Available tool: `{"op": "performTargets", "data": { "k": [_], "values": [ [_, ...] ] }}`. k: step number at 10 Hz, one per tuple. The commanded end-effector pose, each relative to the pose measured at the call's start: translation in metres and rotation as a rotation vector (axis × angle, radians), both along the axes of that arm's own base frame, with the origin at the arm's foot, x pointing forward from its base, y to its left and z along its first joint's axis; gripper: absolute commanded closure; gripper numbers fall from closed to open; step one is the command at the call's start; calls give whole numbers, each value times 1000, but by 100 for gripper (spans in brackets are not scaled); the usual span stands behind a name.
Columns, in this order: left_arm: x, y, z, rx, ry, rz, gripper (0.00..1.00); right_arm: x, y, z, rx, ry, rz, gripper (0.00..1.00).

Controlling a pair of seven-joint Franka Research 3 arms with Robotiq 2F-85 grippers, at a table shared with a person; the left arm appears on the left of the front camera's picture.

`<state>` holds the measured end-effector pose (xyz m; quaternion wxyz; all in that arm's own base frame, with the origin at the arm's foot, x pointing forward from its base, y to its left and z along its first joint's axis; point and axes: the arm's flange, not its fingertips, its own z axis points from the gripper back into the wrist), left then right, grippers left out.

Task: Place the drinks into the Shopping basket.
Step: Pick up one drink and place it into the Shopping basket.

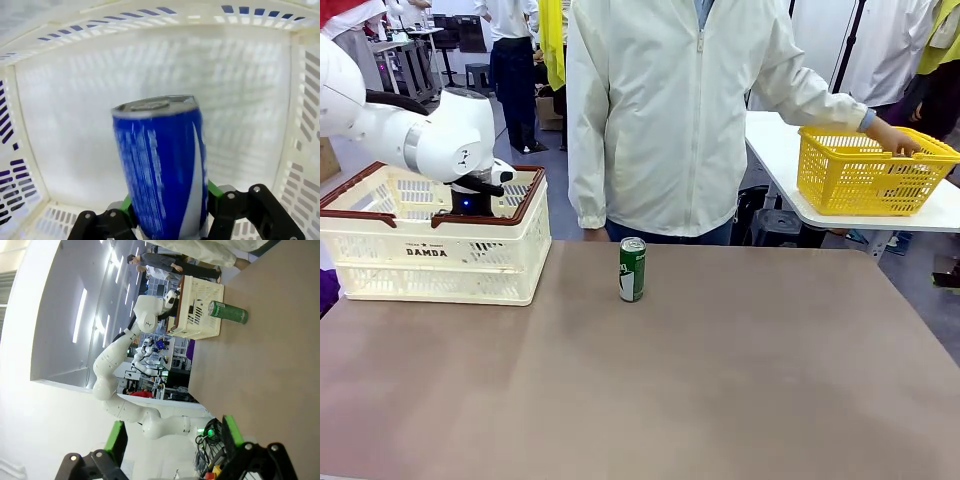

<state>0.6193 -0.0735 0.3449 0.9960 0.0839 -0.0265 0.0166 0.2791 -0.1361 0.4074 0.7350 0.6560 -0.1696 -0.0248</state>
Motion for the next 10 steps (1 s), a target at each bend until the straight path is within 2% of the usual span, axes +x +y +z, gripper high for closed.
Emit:
{"op": "performTargets", "data": {
  "k": [1,2,3,5,6,8,9,10],
  "values": [
    [-4,7,23,-7,-17,-13,0,-3,-2,1,-9,-15,14,0],
    [-9,11,39,-29,-27,-37,0,-3,-2,1,-9,-15,14,0],
    [-17,19,68,-63,-46,-59,0,-3,-2,1,-9,-15,14,0],
    [-54,34,137,-125,-98,-117,0,-3,-2,1,-9,-15,14,0],
    [-79,46,173,-204,-73,-188,0,-3,-2,1,-9,-15,14,0],
    [-134,99,221,-492,86,-430,0,-3,-2,1,-9,-15,14,0],
    [-164,136,221,-533,171,-570,0,-3,-2,1,-9,-15,14,0],
    [-197,177,218,-550,139,-599,0,-3,-2,1,-9,-15,14,0]
  ]
}}
